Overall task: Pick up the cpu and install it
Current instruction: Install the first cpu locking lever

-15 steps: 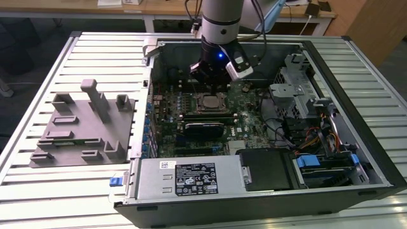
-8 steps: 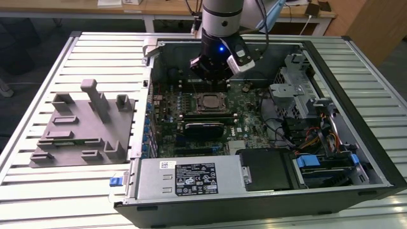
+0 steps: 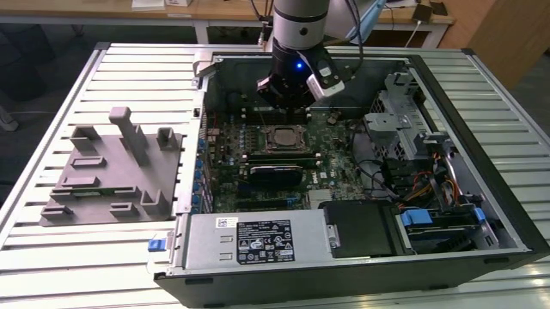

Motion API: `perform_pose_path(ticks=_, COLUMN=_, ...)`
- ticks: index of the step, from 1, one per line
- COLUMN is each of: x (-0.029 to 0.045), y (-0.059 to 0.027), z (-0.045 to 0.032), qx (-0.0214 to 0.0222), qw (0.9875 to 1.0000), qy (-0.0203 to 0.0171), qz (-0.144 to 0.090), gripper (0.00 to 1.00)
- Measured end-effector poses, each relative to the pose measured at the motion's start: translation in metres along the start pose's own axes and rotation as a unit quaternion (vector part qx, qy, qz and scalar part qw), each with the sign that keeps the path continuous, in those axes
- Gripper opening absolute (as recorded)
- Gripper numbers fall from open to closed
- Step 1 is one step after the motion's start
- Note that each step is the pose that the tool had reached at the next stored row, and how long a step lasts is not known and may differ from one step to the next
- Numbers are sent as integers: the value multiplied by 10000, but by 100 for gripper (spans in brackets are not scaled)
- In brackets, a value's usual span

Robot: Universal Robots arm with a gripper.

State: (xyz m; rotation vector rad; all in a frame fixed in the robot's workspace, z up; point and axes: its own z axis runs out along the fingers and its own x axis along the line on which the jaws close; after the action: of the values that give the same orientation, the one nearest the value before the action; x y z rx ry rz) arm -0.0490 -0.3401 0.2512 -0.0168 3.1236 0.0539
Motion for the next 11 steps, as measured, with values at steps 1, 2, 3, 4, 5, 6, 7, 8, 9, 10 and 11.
perform_pose_path(ticks=1, x=0, y=0, z=0, qx=0, qw=10000, qy=0, qz=0, gripper=11)
perform_pose_path(ticks=2, x=0, y=0, z=0, qx=0, qw=10000, qy=0, qz=0, gripper=11)
perform_pose_path(ticks=3, x=0, y=0, z=0, qx=0, qw=10000, qy=0, qz=0, gripper=11)
perform_pose_path(ticks=4, x=0, y=0, z=-1, qx=0, qw=10000, qy=0, qz=0, gripper=11)
perform_pose_path(ticks=5, x=3, y=0, z=-1, qx=1, qw=10000, qy=0, qz=0, gripper=11)
perform_pose_path(ticks=6, x=12, y=0, z=-2, qx=1, qw=10000, qy=0, qz=0, gripper=11)
perform_pose_path(ticks=7, x=24, y=0, z=-2, qx=1, qw=10000, qy=0, qz=-1, gripper=11)
perform_pose_path(ticks=8, x=44, y=0, z=-2, qx=1, qw=10000, qy=0, qz=-1, gripper=11)
perform_pose_path(ticks=9, x=71, y=1, z=-2, qx=-1, qw=10000, qy=0, qz=0, gripper=11)
perform_pose_path(ticks=10, x=104, y=1, z=-3, qx=-4, qw=10000, qy=-1, qz=0, gripper=11)
perform_pose_path(ticks=11, x=142, y=1, z=-4, qx=-6, qw=10000, qy=-3, qz=-1, gripper=11)
